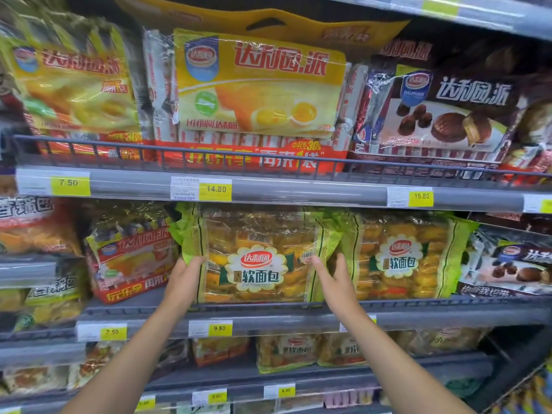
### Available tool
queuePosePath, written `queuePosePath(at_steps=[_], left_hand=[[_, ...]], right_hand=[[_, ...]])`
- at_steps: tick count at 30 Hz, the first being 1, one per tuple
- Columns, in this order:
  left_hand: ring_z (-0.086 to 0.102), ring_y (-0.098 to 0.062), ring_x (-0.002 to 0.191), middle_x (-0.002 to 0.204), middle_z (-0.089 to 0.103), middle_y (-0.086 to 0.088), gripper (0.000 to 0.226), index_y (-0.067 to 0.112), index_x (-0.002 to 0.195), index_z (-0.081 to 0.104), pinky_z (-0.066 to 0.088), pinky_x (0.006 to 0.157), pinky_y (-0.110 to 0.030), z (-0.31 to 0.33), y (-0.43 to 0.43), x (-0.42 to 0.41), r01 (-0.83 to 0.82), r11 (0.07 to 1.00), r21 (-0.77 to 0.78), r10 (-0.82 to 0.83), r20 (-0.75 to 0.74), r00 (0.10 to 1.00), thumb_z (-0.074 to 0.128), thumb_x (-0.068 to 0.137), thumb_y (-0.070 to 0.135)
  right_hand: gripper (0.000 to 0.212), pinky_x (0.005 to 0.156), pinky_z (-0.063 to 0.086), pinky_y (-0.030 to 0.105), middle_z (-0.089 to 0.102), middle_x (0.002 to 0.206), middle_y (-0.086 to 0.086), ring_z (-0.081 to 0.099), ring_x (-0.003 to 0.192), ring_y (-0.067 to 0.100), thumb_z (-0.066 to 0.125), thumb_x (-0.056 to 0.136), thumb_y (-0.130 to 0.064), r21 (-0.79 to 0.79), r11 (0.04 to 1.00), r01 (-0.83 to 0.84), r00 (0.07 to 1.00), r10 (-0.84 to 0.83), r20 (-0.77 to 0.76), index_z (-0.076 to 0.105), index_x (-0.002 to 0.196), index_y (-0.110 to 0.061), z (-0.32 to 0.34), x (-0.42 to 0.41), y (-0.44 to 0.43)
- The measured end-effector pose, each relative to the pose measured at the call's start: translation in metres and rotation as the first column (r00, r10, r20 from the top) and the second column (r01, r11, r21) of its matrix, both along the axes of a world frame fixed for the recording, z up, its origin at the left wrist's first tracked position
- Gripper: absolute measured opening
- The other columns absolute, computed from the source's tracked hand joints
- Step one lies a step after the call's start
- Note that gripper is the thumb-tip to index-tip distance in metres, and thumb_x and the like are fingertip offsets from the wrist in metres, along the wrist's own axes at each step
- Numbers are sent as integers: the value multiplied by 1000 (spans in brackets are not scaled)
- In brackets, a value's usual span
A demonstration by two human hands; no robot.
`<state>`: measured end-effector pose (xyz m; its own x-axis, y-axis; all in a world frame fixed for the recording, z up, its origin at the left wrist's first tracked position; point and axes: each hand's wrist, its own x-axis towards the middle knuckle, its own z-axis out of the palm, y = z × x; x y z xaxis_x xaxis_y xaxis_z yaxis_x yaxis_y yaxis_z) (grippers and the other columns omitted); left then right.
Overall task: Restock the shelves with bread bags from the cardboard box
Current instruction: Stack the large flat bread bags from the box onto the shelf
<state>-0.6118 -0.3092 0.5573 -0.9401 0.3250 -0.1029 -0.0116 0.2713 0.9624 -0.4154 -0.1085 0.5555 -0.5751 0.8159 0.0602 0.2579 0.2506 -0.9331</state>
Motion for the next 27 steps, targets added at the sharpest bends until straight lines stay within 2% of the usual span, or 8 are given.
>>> queuePosePath(at_steps=[4, 9, 14, 17, 21, 23, 25, 27], left_hand=[[38, -29, 144, 158, 41, -8, 58, 14, 152, 38, 32, 113, -46, 1, -1, 1, 40, 999, -13, -40, -9, 999, 46, 103, 43], [19, -26, 156, 170, 19, -3, 84, 20, 163, 13, 20, 123, -49, -2, -6, -3, 101, 994, 47, -101, 4, 995, 42, 99, 65], [37, -32, 147, 161, 36, -14, 87, 5, 157, 29, 32, 115, -44, 3, -7, -12, 130, 989, -65, -135, -75, 988, 41, 98, 67], [26, -32, 152, 162, 28, -12, 101, 8, 157, 17, 32, 115, -44, -3, -11, 0, 50, 997, -62, -65, -283, 957, 53, 88, 71], [-1, -27, 158, 171, -6, -6, 118, 36, 162, -6, 17, 121, -49, -26, -15, 16, -99, 975, -198, -78, -725, 684, 70, 77, 71], [0, -35, 158, 171, -8, -12, 119, 42, 161, -5, 22, 120, -59, -30, -13, 15, -149, 960, -238, -91, -765, 638, 69, 73, 74], [3, -40, 157, 170, -9, -15, 114, 45, 160, 0, 26, 118, -64, -31, -9, 13, -145, 955, -258, -102, -746, 658, 66, 73, 77], [4, -43, 156, 170, -10, -15, 105, 47, 160, 6, 31, 116, -66, -32, -5, 11, -101, 958, -268, -132, -726, 675, 62, 76, 77]], right_hand=[[90, 122, 18, 45, 9, 170, -1, 14, 155, 23, 40, 96, -68, -13, 1000, -23, 1000, 23, 21, 2, 162, -21, -1, 1, 4], [92, 123, 14, 49, 9, 170, -1, 12, 156, 25, 31, 93, -76, -75, 997, -16, 998, 20, 53, 3, 163, -22, -1, -6, 4], [92, 123, 15, 48, 11, 170, 3, 13, 156, 26, 28, 94, -75, -46, 998, 41, 995, -36, 95, 6, 162, -16, 2, -16, 3], [91, 122, 17, 38, 11, 170, 2, 14, 155, 21, 47, 97, -62, 160, 979, 130, 992, -128, -23, 4, 162, -15, -4, -10, -8], [107, 123, 14, 37, 0, 170, -3, 5, 154, 14, 71, 88, -50, 617, 768, 170, 978, -211, -8, 0, 162, -20, -27, -5, -28], [117, 121, 24, 48, -9, 170, -2, 5, 155, 21, 76, 81, -56, 644, 735, 212, 959, -283, 8, -4, 161, -25, -31, -3, -26], [116, 113, 39, 59, -10, 170, 1, 8, 156, 29, 79, 79, -50, 635, 725, 269, 955, -287, -77, -1, 162, -30, -32, 0, -25], [109, 113, 38, 60, -7, 170, 4, 8, 156, 29, 80, 79, -48, 726, 657, 204, 975, -204, -90, 10, 162, -32, -35, -3, -29]])
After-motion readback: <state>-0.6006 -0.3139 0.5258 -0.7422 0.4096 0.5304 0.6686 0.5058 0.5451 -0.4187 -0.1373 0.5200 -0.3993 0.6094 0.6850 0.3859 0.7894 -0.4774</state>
